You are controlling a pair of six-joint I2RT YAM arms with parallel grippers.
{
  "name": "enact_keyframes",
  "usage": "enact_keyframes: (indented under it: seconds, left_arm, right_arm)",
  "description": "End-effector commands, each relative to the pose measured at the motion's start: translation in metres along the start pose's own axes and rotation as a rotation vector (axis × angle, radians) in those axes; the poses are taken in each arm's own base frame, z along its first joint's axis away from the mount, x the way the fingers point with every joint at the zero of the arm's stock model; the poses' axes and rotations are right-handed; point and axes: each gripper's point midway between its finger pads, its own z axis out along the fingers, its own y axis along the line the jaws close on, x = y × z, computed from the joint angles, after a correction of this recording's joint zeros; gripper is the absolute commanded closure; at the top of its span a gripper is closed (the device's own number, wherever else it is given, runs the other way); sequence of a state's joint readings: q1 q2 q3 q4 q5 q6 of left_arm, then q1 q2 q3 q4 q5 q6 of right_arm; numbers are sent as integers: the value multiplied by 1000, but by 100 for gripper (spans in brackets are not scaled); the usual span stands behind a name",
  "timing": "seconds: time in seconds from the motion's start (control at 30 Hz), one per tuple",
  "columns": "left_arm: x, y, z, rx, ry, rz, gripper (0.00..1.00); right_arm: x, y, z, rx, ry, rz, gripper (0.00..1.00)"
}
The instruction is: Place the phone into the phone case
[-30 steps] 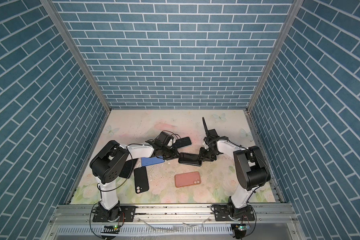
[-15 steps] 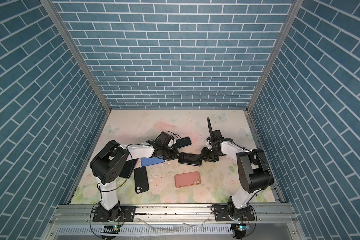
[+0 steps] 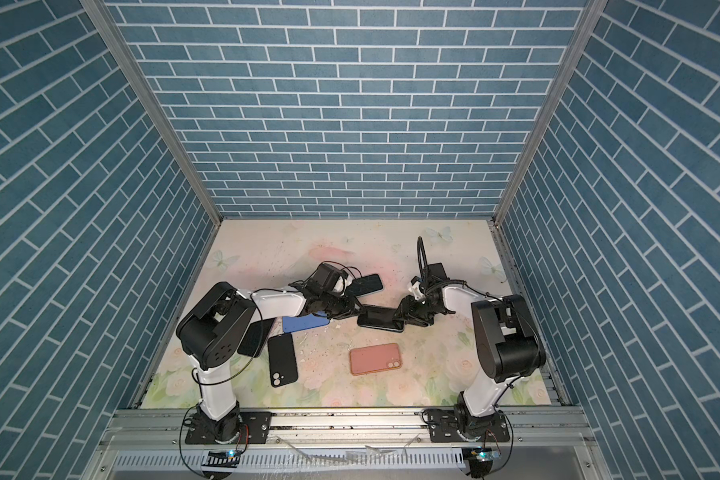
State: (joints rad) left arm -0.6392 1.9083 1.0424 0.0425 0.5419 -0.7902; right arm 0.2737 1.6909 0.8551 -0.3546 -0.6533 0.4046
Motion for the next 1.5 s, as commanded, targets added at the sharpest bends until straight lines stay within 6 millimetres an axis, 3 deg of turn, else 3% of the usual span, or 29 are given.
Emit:
enact_keyframes:
  seconds: [0.0, 0.23, 0.53, 0.73, 1.17, 1.47]
  left_arm:
    - [9, -17, 6, 85, 35, 31, 68]
    - [14, -10, 8, 72, 50, 23, 68]
    - [15, -5, 13, 71, 62, 10, 69]
    - [15, -5, 14, 71, 67, 11, 69]
    - [15, 5, 9, 55, 45, -3, 71]
    - [13, 6, 9, 55, 38, -4, 71]
  right_arm:
    - [22, -5, 26, -89, 73, 38, 48]
    - [9, 15, 9, -285, -53, -1, 49]
    - [1, 50, -20, -416, -162, -103, 51]
    - [-1, 61, -31, -447, -197, -137, 52]
    - [-5, 63, -44, -400, -247, -142, 65]
    - [1, 54, -40, -354, -232, -122, 86]
